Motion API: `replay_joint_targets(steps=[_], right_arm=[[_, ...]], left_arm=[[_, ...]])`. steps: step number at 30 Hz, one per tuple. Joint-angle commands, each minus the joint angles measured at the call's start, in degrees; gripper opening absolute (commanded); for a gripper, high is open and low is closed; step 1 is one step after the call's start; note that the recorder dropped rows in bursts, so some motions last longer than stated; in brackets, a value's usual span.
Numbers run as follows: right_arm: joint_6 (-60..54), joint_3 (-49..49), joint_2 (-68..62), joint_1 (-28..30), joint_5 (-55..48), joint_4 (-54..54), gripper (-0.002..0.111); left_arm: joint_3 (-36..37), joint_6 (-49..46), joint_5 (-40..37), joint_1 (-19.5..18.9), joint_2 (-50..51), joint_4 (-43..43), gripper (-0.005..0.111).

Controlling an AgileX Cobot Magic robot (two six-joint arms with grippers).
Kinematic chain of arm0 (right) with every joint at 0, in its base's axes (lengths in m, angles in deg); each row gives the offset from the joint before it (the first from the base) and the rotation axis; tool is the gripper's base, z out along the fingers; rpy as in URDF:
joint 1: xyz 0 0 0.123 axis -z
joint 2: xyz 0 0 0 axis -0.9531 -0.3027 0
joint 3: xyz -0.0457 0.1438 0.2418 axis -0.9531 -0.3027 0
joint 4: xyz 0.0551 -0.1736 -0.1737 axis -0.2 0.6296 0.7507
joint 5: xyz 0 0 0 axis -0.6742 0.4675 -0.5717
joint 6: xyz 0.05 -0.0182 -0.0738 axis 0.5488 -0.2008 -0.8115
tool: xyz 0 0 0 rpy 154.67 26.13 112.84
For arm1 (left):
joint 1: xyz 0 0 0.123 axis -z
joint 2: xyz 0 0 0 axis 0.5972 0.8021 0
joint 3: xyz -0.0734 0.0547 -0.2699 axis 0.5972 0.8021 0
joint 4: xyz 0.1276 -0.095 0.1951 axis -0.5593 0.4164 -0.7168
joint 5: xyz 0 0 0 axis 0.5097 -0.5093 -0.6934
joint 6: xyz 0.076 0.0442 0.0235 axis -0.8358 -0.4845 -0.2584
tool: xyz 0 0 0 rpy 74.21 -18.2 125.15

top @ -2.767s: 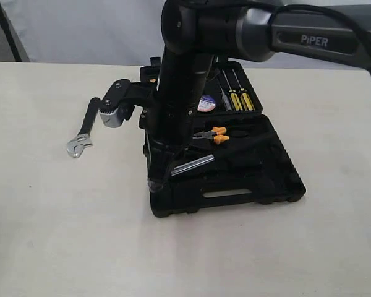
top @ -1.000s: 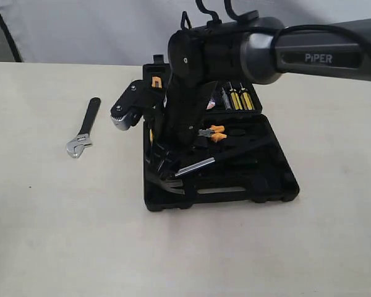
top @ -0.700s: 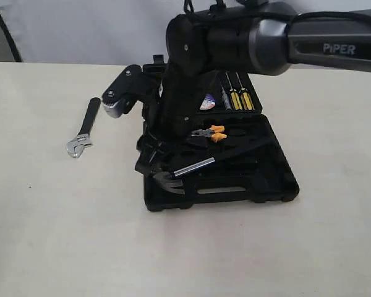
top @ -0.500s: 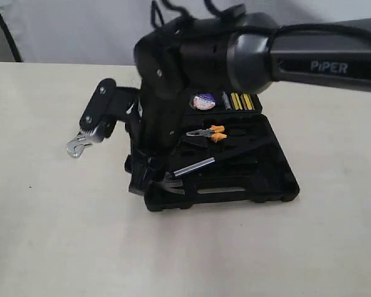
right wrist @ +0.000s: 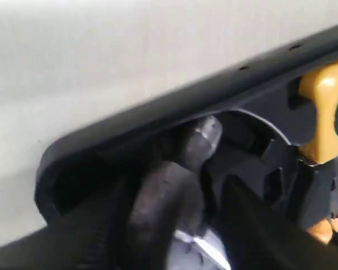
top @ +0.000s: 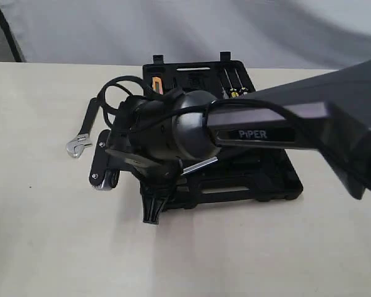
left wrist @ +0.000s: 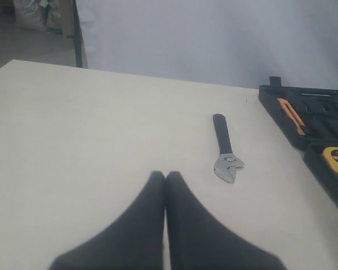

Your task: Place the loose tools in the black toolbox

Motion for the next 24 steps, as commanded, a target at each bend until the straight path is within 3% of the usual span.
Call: replay_joint_targets(steps=[1,7,15,24], right_arm=[[-0.16,-0.25,0.13,0.20,-2.52,3.97,0.000],[-4.13,0.43,5.60,0.20,-3.40,4.79,0.000],[-37.07,7.15,9.48,0.20,-16.56,-14.10,-0.001],[-45.40,7.40,2.54,0.20,-18.13,-12.24,-0.001]], left_arm=[[0.53,0.59,0.97,-0.19,-0.46,0.78,0.001],[0.53,0.59,0.97,-0.19,-0.46,0.78,0.001],[0.53,0.59,0.97,-0.19,-0.46,0.78,0.001],[0.53,0.59,0.97,-0.19,-0.46,0.78,0.001]])
